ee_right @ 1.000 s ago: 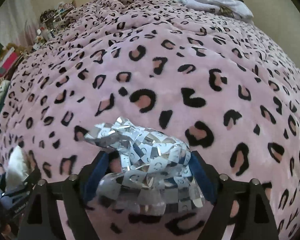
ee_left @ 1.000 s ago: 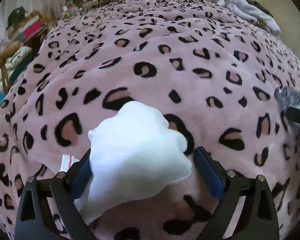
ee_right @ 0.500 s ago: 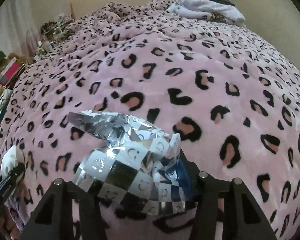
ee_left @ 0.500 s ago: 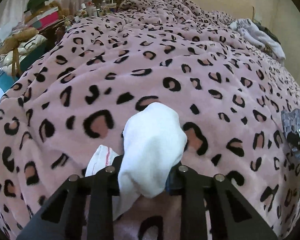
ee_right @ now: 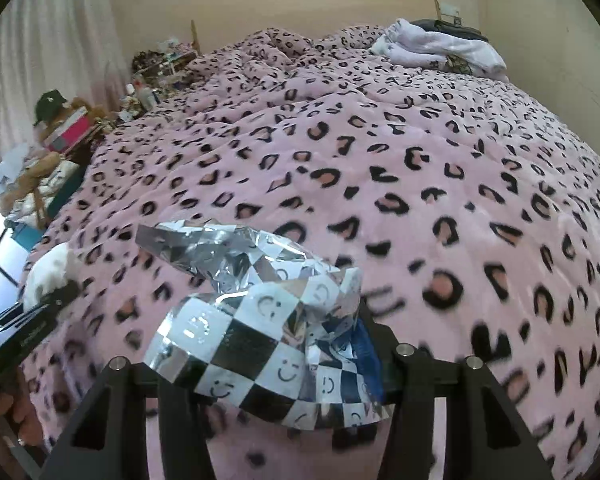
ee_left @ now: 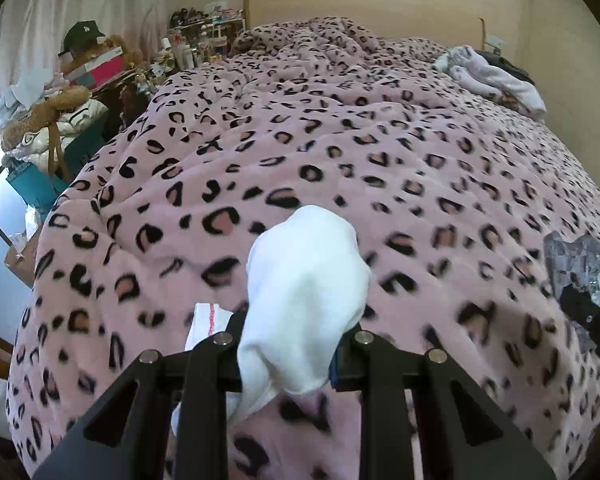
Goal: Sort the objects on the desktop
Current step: 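Close the left tool on the white sock while the right tool grips the foil packet, then lift and carry the white sock and foil packet toward the paper bag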
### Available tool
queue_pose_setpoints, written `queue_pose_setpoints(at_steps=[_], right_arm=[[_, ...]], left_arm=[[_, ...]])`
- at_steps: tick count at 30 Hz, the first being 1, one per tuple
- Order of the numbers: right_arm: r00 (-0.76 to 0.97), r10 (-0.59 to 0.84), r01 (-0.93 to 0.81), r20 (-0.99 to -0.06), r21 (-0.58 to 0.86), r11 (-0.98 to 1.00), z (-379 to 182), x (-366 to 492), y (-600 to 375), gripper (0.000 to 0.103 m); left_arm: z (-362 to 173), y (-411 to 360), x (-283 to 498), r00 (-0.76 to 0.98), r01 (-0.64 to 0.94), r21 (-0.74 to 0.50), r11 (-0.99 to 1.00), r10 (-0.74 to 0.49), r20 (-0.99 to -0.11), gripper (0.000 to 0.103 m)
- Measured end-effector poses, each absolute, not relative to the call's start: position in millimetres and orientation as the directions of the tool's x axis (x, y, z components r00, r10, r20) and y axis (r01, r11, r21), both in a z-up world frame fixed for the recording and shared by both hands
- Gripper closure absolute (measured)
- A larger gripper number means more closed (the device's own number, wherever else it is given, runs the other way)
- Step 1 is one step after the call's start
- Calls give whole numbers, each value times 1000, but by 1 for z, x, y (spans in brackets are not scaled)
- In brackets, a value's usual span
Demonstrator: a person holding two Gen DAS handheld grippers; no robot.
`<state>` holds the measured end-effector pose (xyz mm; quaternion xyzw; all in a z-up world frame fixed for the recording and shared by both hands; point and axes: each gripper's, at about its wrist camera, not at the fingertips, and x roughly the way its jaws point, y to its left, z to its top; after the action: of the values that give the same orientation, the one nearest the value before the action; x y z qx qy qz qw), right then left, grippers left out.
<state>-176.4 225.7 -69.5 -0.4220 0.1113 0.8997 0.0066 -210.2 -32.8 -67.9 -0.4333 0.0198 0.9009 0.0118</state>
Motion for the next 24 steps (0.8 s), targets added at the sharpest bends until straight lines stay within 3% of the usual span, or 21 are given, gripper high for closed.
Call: queue_pose_setpoints(at_steps=[24], right_arm=[[-721, 24, -227, -692, 203, -952, 15, -20, 314, 50]], left_arm=[[15, 120, -92, -646, -276, -26, -961, 205, -736, 79]])
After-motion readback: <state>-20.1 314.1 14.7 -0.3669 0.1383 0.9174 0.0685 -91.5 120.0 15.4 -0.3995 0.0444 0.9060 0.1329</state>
